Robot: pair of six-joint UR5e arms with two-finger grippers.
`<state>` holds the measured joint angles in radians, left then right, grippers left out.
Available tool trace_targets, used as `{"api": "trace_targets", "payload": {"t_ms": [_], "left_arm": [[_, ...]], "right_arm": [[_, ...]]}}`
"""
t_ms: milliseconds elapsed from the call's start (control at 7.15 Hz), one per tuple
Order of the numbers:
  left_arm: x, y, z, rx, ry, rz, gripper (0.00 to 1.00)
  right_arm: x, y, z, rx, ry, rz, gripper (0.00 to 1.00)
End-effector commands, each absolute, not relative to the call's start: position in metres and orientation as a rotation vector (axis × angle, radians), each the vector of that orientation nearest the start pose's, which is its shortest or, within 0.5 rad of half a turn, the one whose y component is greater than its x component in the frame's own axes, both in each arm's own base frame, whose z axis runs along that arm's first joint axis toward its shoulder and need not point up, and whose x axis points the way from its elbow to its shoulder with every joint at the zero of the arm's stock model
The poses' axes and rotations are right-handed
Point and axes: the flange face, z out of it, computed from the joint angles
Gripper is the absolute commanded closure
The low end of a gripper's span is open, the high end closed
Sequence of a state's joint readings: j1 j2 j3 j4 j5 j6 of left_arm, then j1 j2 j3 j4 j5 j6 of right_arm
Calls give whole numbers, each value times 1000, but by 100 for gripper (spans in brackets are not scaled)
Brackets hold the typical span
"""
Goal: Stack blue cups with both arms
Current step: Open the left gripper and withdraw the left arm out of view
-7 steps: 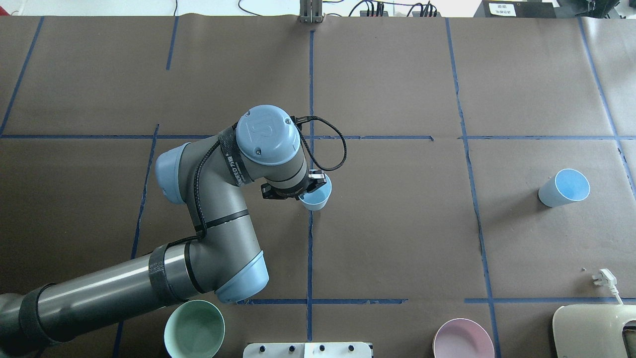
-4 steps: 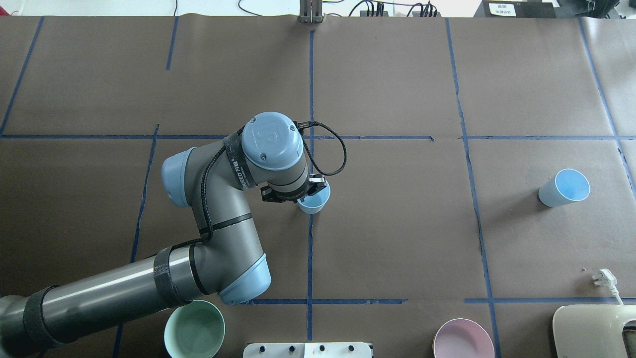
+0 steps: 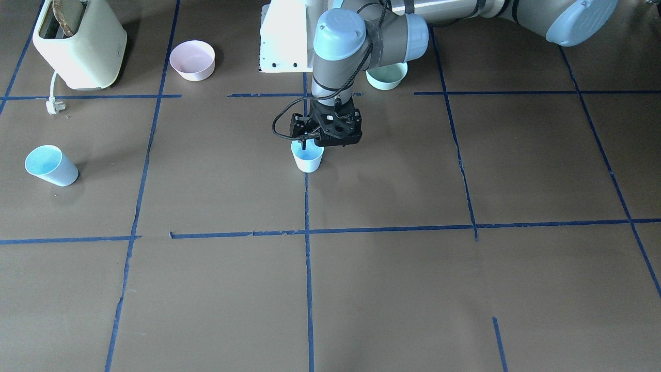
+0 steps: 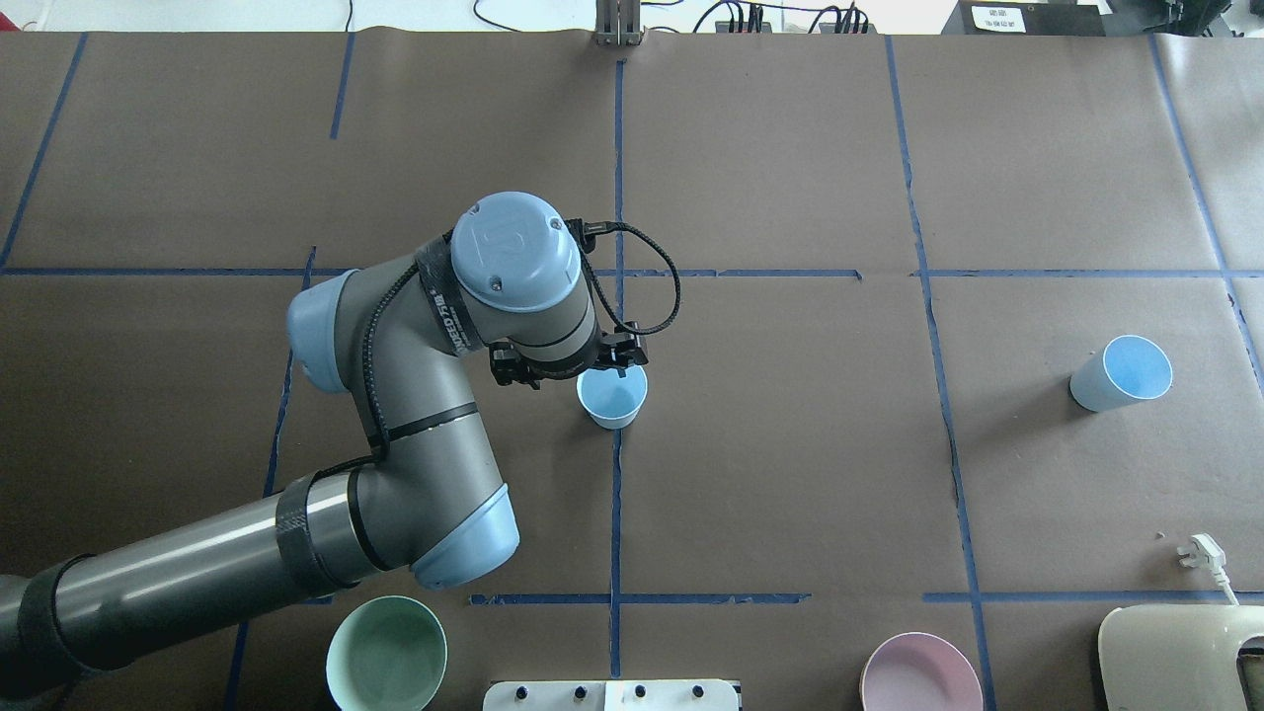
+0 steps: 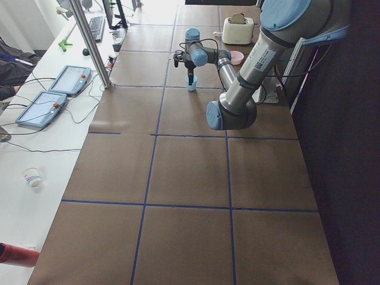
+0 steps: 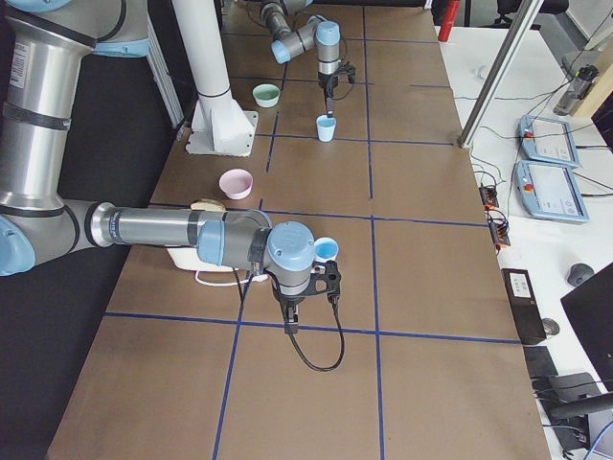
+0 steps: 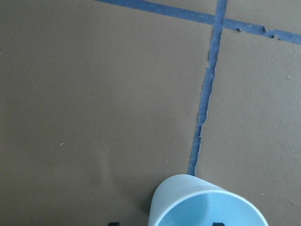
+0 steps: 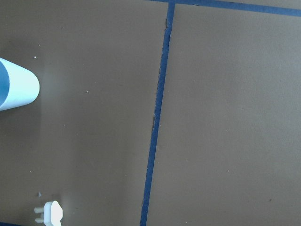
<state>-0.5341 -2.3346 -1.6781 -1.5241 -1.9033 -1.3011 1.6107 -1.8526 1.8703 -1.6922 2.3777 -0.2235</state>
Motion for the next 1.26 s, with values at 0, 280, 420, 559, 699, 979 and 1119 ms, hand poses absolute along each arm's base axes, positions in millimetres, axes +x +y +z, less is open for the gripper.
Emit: {"api": "trace_targets", "payload": {"t_ms": [0,280,420,559,699,979,1119], "left_arm": [[427,-441,204,80,834,45,0],[302,-463,302,136,761,198,0],[225,-483,358,136,741,271,0],[151,-489,413,138,718,304,0],[83,-485,470,117,724,316,0],[-39,-458,586,81,788,273,0],[-73,-426,633,46,803,215,0]], "right_arm": [[76,-364,640,19,-812,-142,0],[71,-370,636,55,-807,-164,0],[71,-371,635,57,-807,-159,0],[69,-371,635,54,-808,-160,0],[64,-374,632,45,-809,-150,0],[52,-395,616,42,-806,-126,0],[42,-400,611,42,-807,-124,0]]}}
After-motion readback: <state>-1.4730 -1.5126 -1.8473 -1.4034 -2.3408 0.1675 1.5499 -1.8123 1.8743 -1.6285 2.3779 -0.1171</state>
